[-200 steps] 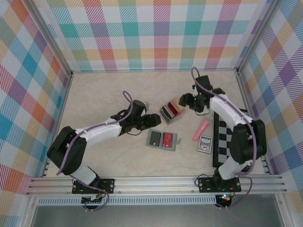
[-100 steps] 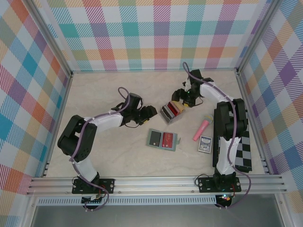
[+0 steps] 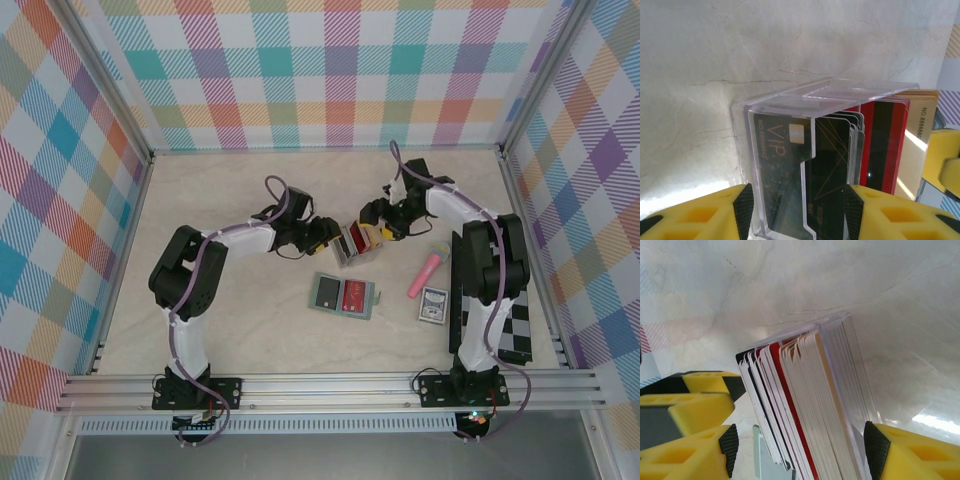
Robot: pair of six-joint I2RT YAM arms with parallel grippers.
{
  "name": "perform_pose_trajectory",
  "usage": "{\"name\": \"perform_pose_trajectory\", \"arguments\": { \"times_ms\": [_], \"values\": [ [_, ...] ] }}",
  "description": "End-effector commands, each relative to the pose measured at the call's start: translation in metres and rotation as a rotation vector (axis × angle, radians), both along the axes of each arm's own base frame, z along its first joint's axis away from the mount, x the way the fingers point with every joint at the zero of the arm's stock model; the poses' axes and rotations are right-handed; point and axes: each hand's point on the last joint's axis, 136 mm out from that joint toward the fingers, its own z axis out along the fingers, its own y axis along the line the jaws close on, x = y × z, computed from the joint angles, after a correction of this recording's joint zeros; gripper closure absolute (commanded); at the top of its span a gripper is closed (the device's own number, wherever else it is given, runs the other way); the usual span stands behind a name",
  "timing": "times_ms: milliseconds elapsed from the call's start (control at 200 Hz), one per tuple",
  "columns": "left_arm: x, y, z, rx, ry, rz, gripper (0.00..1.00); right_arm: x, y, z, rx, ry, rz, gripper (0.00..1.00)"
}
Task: Put the credit cards into the card holder
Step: Rotate the storage box at the center of the table, then pick up the credit card from the storage box.
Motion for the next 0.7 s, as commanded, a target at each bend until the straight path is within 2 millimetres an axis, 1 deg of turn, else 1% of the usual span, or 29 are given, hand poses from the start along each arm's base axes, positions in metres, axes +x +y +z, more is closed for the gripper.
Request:
{"name": "perform_pose_trajectory", "arguments": {
  "times_ms": [0,70,190,365,530,695],
  "values": [
    [0.002,0.0,-0.003,0.003,0.039,0.0,0.49,0.001,-0.011,0.015,-0.073,-0.055,-0.025,0.31],
    [0.003,-0.002,-0.006,0.001,0.044,-0.003,0.5,0.004,-0.021,0.018,-0.132,-0.083,-0.045,0.31],
    [0.005,-0.004,-0.012,0.005,0.057,-0.006,0.52,0.006,-0.027,0.026,-0.187,-0.127,-0.051,0.32],
    [0.007,-0.005,-0.021,0.025,0.081,0.002,0.62,0.004,-0.026,0.034,-0.309,-0.184,-0.007,0.33],
    [0.005,-0.006,-0.031,0.042,0.1,0.001,0.63,0.001,-0.024,0.039,-0.383,-0.221,0.016,0.34],
    [-0.004,0.002,-0.046,0.102,0.128,-0.005,0.71,0.001,-0.029,0.043,-0.568,-0.296,0.067,0.36]
  ]
}}
